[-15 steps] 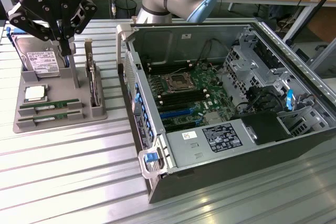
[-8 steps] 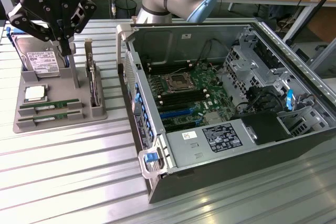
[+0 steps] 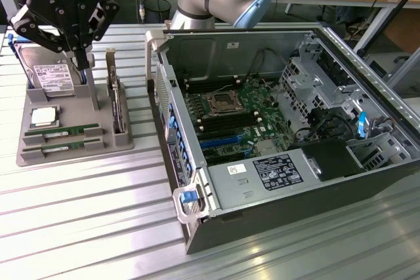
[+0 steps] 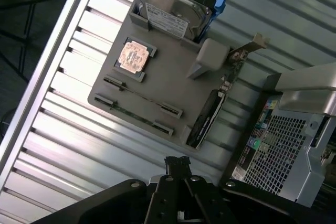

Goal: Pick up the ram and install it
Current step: 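Pick up the ram and move it above insertion slot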

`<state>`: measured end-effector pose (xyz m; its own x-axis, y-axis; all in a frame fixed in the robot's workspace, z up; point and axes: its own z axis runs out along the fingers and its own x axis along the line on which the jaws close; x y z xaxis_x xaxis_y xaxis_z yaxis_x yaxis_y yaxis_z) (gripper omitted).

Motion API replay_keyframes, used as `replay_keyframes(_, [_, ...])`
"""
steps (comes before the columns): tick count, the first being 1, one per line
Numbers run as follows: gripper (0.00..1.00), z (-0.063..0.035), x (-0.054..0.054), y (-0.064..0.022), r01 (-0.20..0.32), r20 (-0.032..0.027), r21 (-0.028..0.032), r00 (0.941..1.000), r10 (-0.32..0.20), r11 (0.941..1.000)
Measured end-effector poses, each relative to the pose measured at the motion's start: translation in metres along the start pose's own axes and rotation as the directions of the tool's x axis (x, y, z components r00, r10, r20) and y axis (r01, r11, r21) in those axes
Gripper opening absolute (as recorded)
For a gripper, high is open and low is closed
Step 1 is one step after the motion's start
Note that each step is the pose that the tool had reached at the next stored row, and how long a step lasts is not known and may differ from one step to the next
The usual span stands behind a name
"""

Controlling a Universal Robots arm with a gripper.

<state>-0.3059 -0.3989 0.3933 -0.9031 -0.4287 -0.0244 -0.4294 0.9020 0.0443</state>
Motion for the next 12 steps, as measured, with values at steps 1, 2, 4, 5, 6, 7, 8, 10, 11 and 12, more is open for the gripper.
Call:
replay_keyframes(1, [0.11, 0.0, 0.0, 0.0, 0.014, -0.0005, -0.0004, 0.9999, -0.014, 0.9999])
replay_keyframes(2, [0.11, 0.0, 0.0, 0.0, 0.026, -0.0011, -0.0007, 0.9997, -0.026, 0.9997])
replay_keyframes(4, [0.11, 0.0, 0.0, 0.0, 0.044, -0.0019, -0.0011, 0.999, -0.044, 0.999])
replay_keyframes(5, [0.11, 0.0, 0.0, 0.0, 0.054, -0.0023, -0.0014, 0.9985, -0.054, 0.9985])
replay_keyframes(6, [0.11, 0.0, 0.0, 0.0, 0.059, -0.0025, -0.0015, 0.9983, -0.059, 0.9983])
replay_keyframes(7, [0.11, 0.0, 0.0, 0.0, 0.065, -0.0028, -0.0017, 0.9979, -0.065, 0.9979])
replay_keyframes(8, [0.11, 0.0, 0.0, 0.0, 0.072, -0.0031, -0.0019, 0.9974, -0.072, 0.9974])
replay_keyframes(10, [0.11, 0.0, 0.0, 0.0, 0.085, -0.0036, -0.0023, 0.9964, -0.085, 0.9964])
replay_keyframes(11, [0.11, 0.0, 0.0, 0.0, 0.096, -0.0041, -0.0026, 0.9954, -0.096, 0.9954])
replay_keyframes(12, [0.11, 0.0, 0.0, 0.0, 0.105, -0.0045, -0.0028, 0.9944, -0.105, 0.9944])
